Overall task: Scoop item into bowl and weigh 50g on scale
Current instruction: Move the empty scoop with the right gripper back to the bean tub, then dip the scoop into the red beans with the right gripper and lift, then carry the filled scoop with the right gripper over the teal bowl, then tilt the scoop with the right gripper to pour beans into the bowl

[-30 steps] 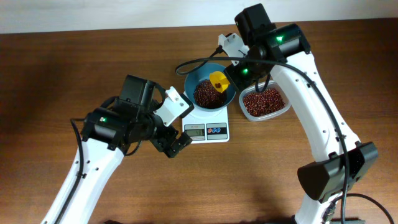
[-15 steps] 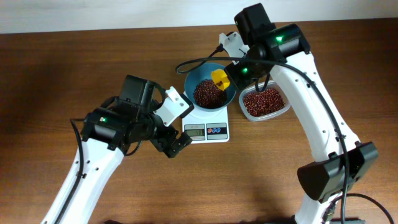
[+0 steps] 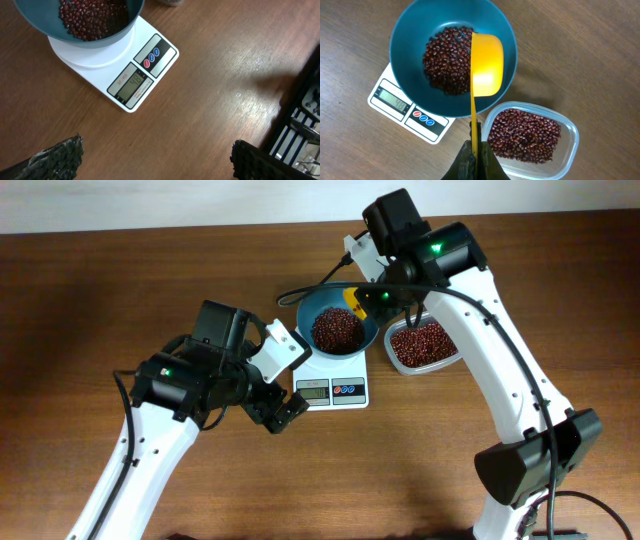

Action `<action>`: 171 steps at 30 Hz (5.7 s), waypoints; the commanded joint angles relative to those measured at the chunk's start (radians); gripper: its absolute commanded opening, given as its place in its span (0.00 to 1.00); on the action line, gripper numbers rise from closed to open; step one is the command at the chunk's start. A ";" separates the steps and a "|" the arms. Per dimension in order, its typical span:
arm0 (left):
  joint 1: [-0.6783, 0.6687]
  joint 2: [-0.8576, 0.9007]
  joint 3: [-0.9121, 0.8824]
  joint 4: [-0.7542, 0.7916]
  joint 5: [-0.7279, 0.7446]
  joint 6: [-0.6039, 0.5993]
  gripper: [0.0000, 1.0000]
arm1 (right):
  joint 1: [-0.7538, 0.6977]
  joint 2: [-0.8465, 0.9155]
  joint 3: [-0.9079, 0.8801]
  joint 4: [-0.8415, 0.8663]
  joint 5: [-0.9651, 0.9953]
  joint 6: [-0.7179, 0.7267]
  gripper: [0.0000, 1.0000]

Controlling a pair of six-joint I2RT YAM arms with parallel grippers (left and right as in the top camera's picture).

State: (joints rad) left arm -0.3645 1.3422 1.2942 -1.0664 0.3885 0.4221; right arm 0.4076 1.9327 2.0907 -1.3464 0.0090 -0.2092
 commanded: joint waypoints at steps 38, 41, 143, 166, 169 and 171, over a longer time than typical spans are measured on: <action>-0.002 -0.002 0.014 -0.002 0.013 -0.010 0.99 | -0.330 -0.046 0.095 -0.267 -0.075 0.279 0.04; -0.002 -0.002 0.014 -0.002 0.013 -0.010 0.99 | -0.330 -0.022 0.055 -0.255 -0.079 0.294 0.04; -0.002 -0.002 0.014 -0.002 0.013 -0.010 0.99 | -0.161 0.135 0.294 -0.228 -0.296 0.018 0.04; -0.002 -0.002 0.014 -0.002 0.013 -0.010 0.99 | -0.147 0.135 0.286 -0.242 -0.286 0.019 0.04; -0.002 -0.002 0.014 -0.002 0.013 -0.010 0.99 | -0.145 0.135 0.286 -0.241 -0.289 0.019 0.04; -0.002 -0.002 0.014 -0.002 0.013 -0.010 0.99 | -0.146 0.135 0.286 -0.233 -0.287 0.023 0.04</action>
State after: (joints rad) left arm -0.3645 1.3418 1.2942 -1.0664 0.3885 0.4221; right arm 0.2562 2.0949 2.3768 -1.5864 -0.2985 -0.1997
